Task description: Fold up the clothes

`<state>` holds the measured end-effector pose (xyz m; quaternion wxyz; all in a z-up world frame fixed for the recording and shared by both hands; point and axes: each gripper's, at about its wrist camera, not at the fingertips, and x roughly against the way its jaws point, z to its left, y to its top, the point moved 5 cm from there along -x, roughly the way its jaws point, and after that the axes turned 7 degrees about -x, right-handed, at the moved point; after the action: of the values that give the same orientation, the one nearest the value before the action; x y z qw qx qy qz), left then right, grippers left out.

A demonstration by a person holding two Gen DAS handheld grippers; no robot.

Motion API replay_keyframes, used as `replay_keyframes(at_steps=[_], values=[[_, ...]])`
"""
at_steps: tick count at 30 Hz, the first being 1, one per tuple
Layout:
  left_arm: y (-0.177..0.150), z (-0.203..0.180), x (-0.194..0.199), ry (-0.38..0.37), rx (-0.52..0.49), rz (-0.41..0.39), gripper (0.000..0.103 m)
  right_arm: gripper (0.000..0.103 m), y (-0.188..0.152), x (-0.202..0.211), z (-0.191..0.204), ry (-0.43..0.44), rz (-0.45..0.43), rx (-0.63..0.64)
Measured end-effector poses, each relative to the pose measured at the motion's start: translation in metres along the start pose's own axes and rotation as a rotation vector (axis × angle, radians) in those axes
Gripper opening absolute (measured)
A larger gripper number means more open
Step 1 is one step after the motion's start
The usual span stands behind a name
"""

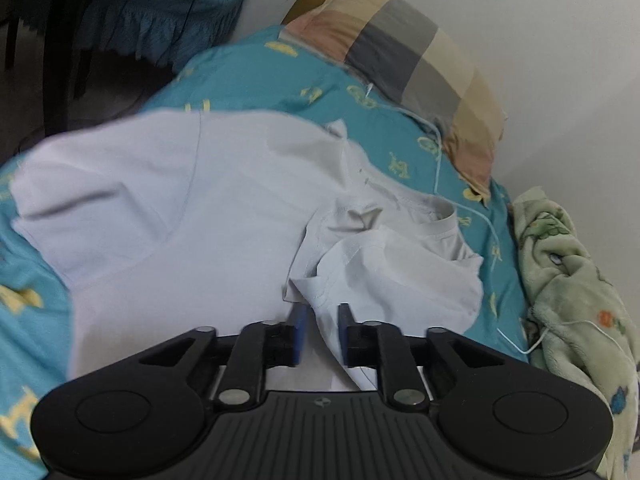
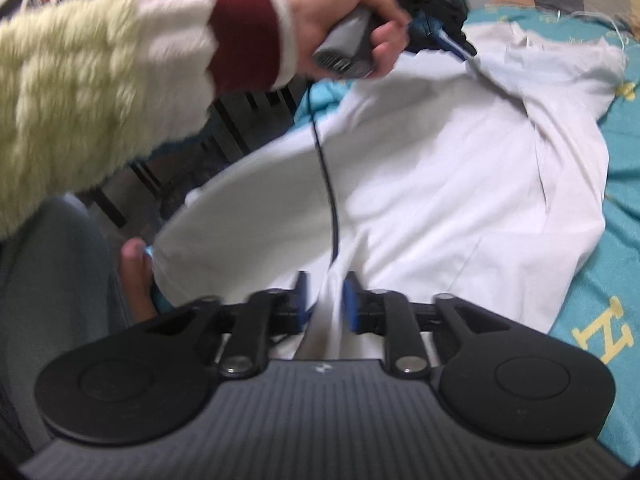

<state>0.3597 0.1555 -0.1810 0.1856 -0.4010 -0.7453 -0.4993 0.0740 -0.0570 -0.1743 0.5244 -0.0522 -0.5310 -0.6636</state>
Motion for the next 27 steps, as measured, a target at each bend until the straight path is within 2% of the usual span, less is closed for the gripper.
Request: replay_keyframes(at_steps=[1,3,6,8,11,13,16,19,24,27], values=[[0.004,0.002,0.019,0.005,-0.02,-0.019,0.034,0.063,0.003,0.006,0.002,0.019,-0.029,-0.003],[0.013,0.006,0.058,0.024,-0.053,-0.052,0.041,0.079,0.007,0.018,0.005,0.061,-0.087,-0.022],[0.023,0.025,0.117,0.076,-0.048,-0.092,0.054,0.081,0.013,0.037,0.005,0.09,-0.157,-0.059],[0.023,0.045,0.152,0.108,0.009,-0.115,0.074,0.081,0.014,0.047,0.006,0.065,-0.195,-0.073],[0.011,0.08,0.176,0.091,0.176,-0.144,0.076,0.081,0.013,0.054,0.003,-0.017,-0.23,-0.112],[-0.002,0.105,0.178,0.048,0.301,-0.184,0.077,0.081,0.011,0.059,-0.003,-0.042,-0.248,-0.169],[-0.019,0.138,0.159,-0.035,0.495,-0.224,0.074,0.081,0.011,0.064,-0.017,-0.077,-0.273,-0.231],[-0.023,0.158,0.131,-0.096,0.6,-0.233,0.072,0.081,0.009,0.061,-0.03,-0.121,-0.27,-0.279],[-0.013,0.177,0.086,-0.18,0.631,-0.258,0.069,0.08,0.012,0.045,-0.051,-0.159,-0.248,-0.344],[-0.02,0.185,0.055,-0.184,0.648,-0.214,0.069,0.081,0.015,0.037,-0.064,-0.186,-0.238,-0.372]])
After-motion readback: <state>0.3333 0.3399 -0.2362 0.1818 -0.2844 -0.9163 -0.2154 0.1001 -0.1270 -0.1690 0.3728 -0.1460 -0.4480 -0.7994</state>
